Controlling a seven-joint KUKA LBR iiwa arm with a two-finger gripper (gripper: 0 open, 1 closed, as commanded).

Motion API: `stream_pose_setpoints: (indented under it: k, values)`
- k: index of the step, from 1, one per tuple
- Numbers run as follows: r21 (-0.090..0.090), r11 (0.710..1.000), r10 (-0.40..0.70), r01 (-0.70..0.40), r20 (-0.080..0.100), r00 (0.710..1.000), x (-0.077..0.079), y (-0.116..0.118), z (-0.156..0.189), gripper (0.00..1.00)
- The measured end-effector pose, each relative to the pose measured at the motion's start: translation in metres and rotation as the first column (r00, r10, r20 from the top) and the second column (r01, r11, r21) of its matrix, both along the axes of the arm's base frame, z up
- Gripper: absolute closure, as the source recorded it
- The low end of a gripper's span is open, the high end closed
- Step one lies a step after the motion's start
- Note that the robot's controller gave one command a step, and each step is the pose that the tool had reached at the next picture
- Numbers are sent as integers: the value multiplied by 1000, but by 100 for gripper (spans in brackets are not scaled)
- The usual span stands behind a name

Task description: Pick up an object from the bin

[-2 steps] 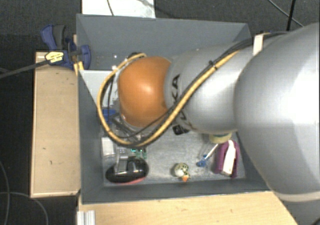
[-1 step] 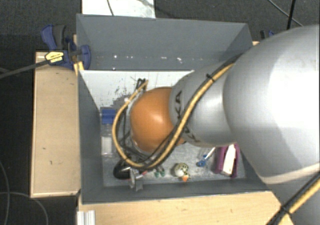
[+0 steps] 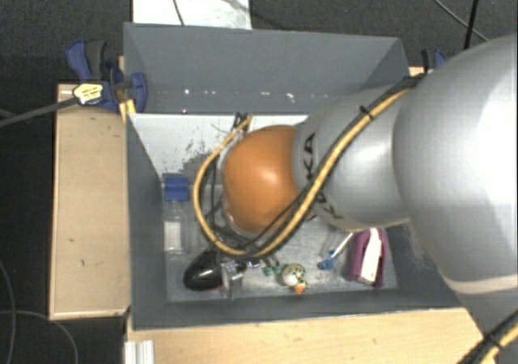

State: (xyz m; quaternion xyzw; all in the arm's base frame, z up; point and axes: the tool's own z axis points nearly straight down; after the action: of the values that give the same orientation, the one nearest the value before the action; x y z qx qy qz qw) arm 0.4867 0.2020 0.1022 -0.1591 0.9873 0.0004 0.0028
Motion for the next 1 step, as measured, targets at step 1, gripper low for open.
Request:
stream_pose_setpoints:
  k: [1]
  values:
    - [-2, 998, -68, 68, -7, 998, -6, 0, -2, 0]
